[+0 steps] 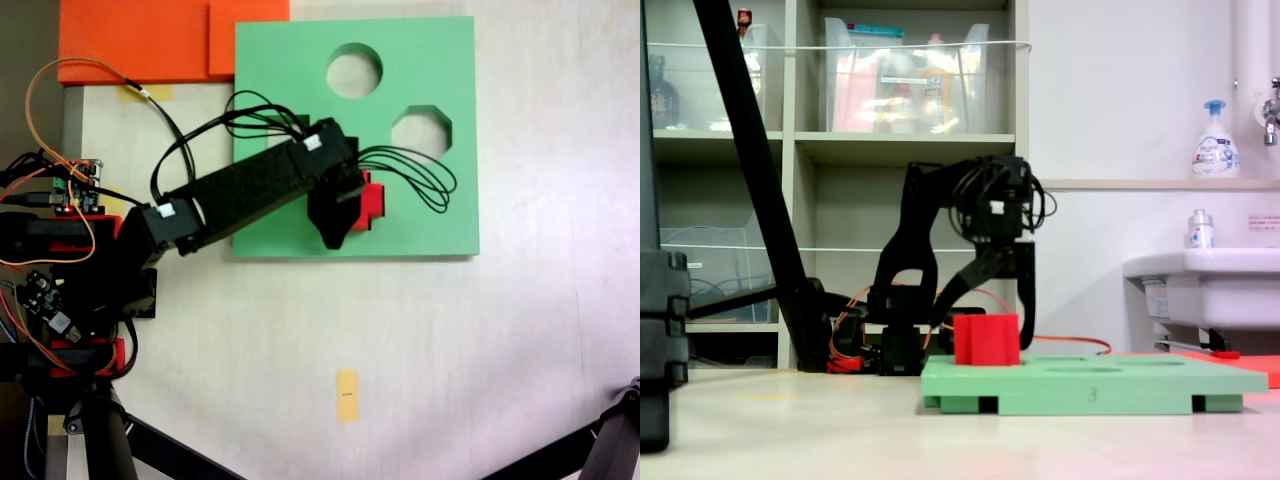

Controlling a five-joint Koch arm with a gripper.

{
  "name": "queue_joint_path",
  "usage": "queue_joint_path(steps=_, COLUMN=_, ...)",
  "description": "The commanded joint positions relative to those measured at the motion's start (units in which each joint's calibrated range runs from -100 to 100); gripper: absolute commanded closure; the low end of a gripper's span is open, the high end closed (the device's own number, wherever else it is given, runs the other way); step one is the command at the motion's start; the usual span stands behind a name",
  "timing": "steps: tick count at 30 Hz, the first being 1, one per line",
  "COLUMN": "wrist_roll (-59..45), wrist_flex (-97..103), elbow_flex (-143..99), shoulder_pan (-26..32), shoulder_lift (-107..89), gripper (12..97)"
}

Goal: Put the cross columnar block into the corresponding hole

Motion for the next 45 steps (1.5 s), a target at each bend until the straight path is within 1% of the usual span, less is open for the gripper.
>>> queue_joint_path(steps=1, wrist_roll=-0.20, wrist_flex=-2.06, elbow_flex=0.01, shoulder_pan=-1.12, shoulder_lift=-3.47, gripper=37.0)
queue_joint_path(steps=3, wrist_roll=-0.20, wrist_flex=-2.06, elbow_flex=0.11, shoulder_pan=-1.12, shoulder_lift=-4.31, gripper=30.9)
queue_joint_path(steps=5, wrist_roll=-0.15, wrist_flex=-2.06, elbow_flex=0.11, shoulder_pan=-1.07, shoulder_lift=-6.40, gripper=22.9)
queue_joint_path(steps=6, wrist_roll=-0.15, wrist_flex=-2.06, elbow_flex=0.21, shoulder_pan=-0.78, shoulder_lift=-8.50, gripper=22.1)
queue_joint_path(steps=13, wrist_roll=-0.24, wrist_flex=-2.06, elbow_flex=0.31, shoulder_pan=1.17, shoulder_lift=-32.80, gripper=22.3)
queue_joint_path(steps=18, wrist_roll=-0.68, wrist_flex=-2.06, elbow_flex=3.00, shoulder_pan=2.44, shoulder_lift=-46.77, gripper=22.1)
queue_joint_path(steps=21, wrist_roll=-5.08, wrist_flex=-2.06, elbow_flex=2.90, shoulder_pan=2.64, shoulder_lift=-60.17, gripper=22.3)
queue_joint_path(steps=24, wrist_roll=-14.55, wrist_flex=-2.06, elbow_flex=-1.09, shoulder_pan=1.32, shoulder_lift=-77.91, gripper=22.5)
queue_joint_path(steps=25, wrist_roll=-19.73, wrist_flex=-2.06, elbow_flex=-3.68, shoulder_pan=0.00, shoulder_lift=-84.90, gripper=22.9)
queue_joint_path(steps=26, wrist_roll=-23.69, wrist_flex=-2.06, elbow_flex=-5.17, shoulder_pan=-1.07, shoulder_lift=-89.92, gripper=28.1)
queue_joint_path(steps=27, wrist_roll=-26.81, wrist_flex=-2.06, elbow_flex=-5.77, shoulder_pan=-3.22, shoulder_lift=-95.09, gripper=37.0)
queue_joint_path(steps=28, wrist_roll=-29.21, wrist_flex=-2.06, elbow_flex=-6.77, shoulder_pan=-5.57, shoulder_lift=-99.56, gripper=44.0)
queue_joint_path(steps=30, wrist_roll=-33.55, wrist_flex=0.35, elbow_flex=-12.45, shoulder_pan=-10.79, shoulder_lift=-107.66, gripper=51.5)
queue_joint_path(steps=31, wrist_roll=-36.09, wrist_flex=3.72, elbow_flex=-16.64, shoulder_pan=-12.75, shoulder_lift=-107.66, gripper=53.8)
queue_joint_path(steps=33, wrist_roll=-41.56, wrist_flex=10.37, elbow_flex=-26.71, shoulder_pan=-14.95, shoulder_lift=-107.66, gripper=54.3)
queue_joint_path(steps=35, wrist_roll=-47.23, wrist_flex=10.75, elbow_flex=-30.60, shoulder_pan=-14.65, shoulder_lift=-107.66, gripper=54.2)
queue_joint_path(steps=36, wrist_roll=-48.50, wrist_flex=11.14, elbow_flex=-32.39, shoulder_pan=-15.09, shoulder_lift=-107.66, gripper=54.2)
queue_joint_path(steps=39, wrist_roll=-48.55, wrist_flex=20.48, elbow_flex=-47.65, shoulder_pan=-18.27, shoulder_lift=-107.66, gripper=54.3)
queue_joint_path(steps=45, wrist_roll=-48.64, wrist_flex=41.56, elbow_flex=-70.28, shoulder_pan=-18.22, shoulder_lift=-107.66, gripper=54.3)
